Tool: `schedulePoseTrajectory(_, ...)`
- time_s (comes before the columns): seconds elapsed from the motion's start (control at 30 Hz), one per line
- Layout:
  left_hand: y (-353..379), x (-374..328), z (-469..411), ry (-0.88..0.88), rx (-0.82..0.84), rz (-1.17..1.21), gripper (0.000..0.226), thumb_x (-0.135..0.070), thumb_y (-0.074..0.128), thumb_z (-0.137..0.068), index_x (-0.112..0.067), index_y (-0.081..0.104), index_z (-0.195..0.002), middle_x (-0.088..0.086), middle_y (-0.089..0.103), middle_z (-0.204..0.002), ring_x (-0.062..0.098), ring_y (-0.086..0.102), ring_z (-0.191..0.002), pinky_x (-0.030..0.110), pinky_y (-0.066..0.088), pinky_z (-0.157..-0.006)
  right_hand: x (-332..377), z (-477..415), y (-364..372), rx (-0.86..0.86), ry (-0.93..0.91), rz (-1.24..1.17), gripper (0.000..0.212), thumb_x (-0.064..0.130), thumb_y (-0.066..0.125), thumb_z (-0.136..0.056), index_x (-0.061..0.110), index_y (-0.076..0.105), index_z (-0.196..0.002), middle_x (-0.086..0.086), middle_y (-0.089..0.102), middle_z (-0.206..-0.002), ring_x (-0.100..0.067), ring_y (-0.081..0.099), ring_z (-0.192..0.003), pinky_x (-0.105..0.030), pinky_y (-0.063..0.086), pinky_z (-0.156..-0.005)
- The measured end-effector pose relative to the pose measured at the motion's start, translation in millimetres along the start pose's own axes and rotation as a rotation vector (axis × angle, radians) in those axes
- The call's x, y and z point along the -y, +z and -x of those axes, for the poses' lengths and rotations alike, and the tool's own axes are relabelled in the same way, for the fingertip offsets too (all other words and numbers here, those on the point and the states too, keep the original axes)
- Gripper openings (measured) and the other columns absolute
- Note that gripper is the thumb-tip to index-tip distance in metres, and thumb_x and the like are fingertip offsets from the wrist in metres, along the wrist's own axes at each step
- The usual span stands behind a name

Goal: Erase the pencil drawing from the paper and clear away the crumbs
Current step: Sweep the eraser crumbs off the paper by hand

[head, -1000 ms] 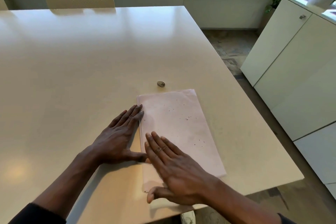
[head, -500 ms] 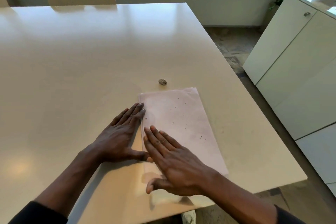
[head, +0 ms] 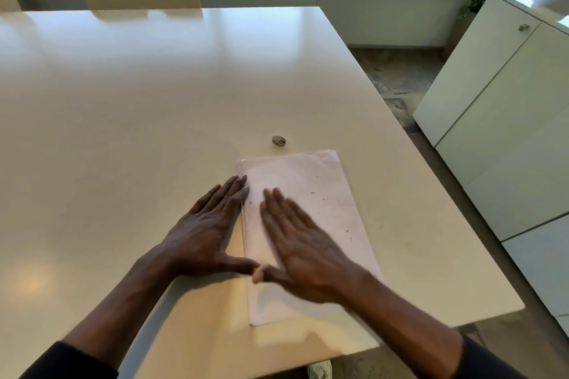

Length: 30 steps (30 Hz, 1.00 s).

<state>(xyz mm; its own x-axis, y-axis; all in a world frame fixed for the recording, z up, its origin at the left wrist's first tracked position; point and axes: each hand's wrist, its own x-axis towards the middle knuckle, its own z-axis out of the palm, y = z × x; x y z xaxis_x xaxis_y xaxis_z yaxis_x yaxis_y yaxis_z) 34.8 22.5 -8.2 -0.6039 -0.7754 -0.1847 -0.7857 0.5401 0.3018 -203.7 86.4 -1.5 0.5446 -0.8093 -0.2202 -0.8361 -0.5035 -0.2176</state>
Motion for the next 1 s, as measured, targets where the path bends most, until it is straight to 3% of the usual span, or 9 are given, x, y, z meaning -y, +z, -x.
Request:
schedulePoseTrajectory(0.1, 0, 0, 0, 0.005, -0.003, -0.013, 0.150, -0.110, 0.044, -0.063, -0.025, -0.026, -0.165, -0.015, -0.044, -0.166, 0.001, -0.039, -0.153, 0.025, -0.017, -0.128, 11, -3, 14, -0.003, -0.050, 0.025, 0.107, 0.084, 0.021, -0.101, 0.009, -0.024, -0.164, -0.010, -0.039, -0.169, -0.016, -0.042, -0.155, -0.044, -0.011, -0.134)
schedulePoseTrajectory(0.33, -1, -3, 1, -0.010, -0.007, -0.003, 0.152, -0.109, 0.051, -0.061, -0.028, -0.026, -0.165, -0.017, -0.044, -0.166, -0.001, -0.040, -0.152, 0.025, -0.018, -0.128, -36, -10, 5, -0.068, 0.325, -0.014, 0.120, 0.095, -0.013, -0.081, 0.008, -0.028, -0.163, -0.013, -0.043, -0.167, -0.024, -0.039, -0.157, -0.047, -0.007, -0.135)
schedulePoseTrajectory(0.43, -1, -2, 1, -0.008, -0.007, 0.001, 0.153, -0.111, 0.047, -0.060, -0.027, -0.026, -0.165, -0.017, -0.043, -0.166, -0.001, -0.041, -0.151, 0.024, -0.019, -0.127, -21, -18, 0, -0.069, 0.266, -0.017, 0.119, 0.094, -0.008, -0.083, 0.007, -0.028, -0.162, -0.014, -0.043, -0.167, -0.024, -0.041, -0.156, -0.044, -0.013, -0.134)
schedulePoseTrajectory(0.53, -1, -1, 0, 0.000, -0.007, -0.008, 0.153, -0.112, 0.045, -0.060, -0.025, -0.026, -0.165, -0.014, -0.043, -0.167, 0.001, -0.040, -0.153, 0.025, -0.016, -0.128, 2, -35, -1, -0.065, 0.124, -0.003, 0.107, 0.085, 0.006, -0.096, 0.008, -0.023, -0.165, -0.014, -0.037, -0.170, -0.022, -0.038, -0.157, -0.042, -0.014, -0.134)
schedulePoseTrajectory(0.6, 0, -1, -1, 0.004, -0.004, -0.010, 0.153, -0.112, 0.044, -0.060, -0.025, -0.026, -0.165, -0.014, -0.044, -0.166, 0.002, -0.040, -0.153, 0.025, -0.016, -0.128, 3, -46, 1, -0.055, 0.108, -0.013, 0.106, 0.085, 0.002, -0.095, 0.009, -0.020, -0.165, -0.013, -0.034, -0.171, -0.022, -0.036, -0.158, -0.044, -0.011, -0.134)
schedulePoseTrajectory(0.7, 0, -1, 0, -0.007, 0.000, 0.001, 0.154, -0.112, 0.045, -0.059, -0.026, -0.027, -0.165, -0.015, -0.045, -0.165, 0.000, -0.041, -0.152, 0.024, -0.018, -0.127, -14, -52, 2, -0.062, 0.192, 0.003, 0.118, 0.091, -0.019, -0.079, 0.009, -0.023, -0.165, -0.013, -0.036, -0.171, -0.023, -0.036, -0.158, -0.046, -0.009, -0.135)
schedulePoseTrajectory(0.83, 0, -2, 0, -0.017, -0.001, 0.004, 0.155, -0.111, 0.048, -0.058, -0.027, -0.028, -0.164, -0.017, -0.046, -0.164, -0.003, -0.043, -0.149, 0.021, -0.022, -0.125, -36, -44, 1, -0.105, 0.429, -0.045, 0.132, 0.094, -0.032, -0.067, 0.005, -0.023, -0.164, -0.018, -0.034, -0.171, -0.029, -0.033, -0.159, -0.047, -0.009, -0.135)
schedulePoseTrajectory(0.9, 0, -2, 1, -0.018, 0.000, 0.007, 0.155, -0.111, 0.049, -0.059, -0.028, -0.029, -0.163, -0.018, -0.046, -0.164, -0.003, -0.043, -0.149, 0.020, -0.023, -0.124, -33, -45, -2, -0.130, 0.513, -0.078, 0.136, 0.094, -0.034, -0.065, 0.001, -0.021, -0.164, -0.021, -0.032, -0.171, -0.032, -0.031, -0.160, -0.047, -0.012, -0.134)
schedulePoseTrajectory(1.0, 1, -1, 0, -0.011, -0.015, 0.022, 0.155, -0.110, 0.051, -0.059, -0.027, -0.025, -0.165, -0.017, -0.043, -0.166, -0.002, -0.041, -0.150, 0.021, -0.021, -0.125, -17, -55, -5, -0.160, 0.462, -0.067, 0.130, 0.093, -0.027, -0.071, 0.002, -0.020, -0.164, -0.021, -0.034, -0.170, -0.032, -0.033, -0.159, -0.048, -0.014, -0.133)
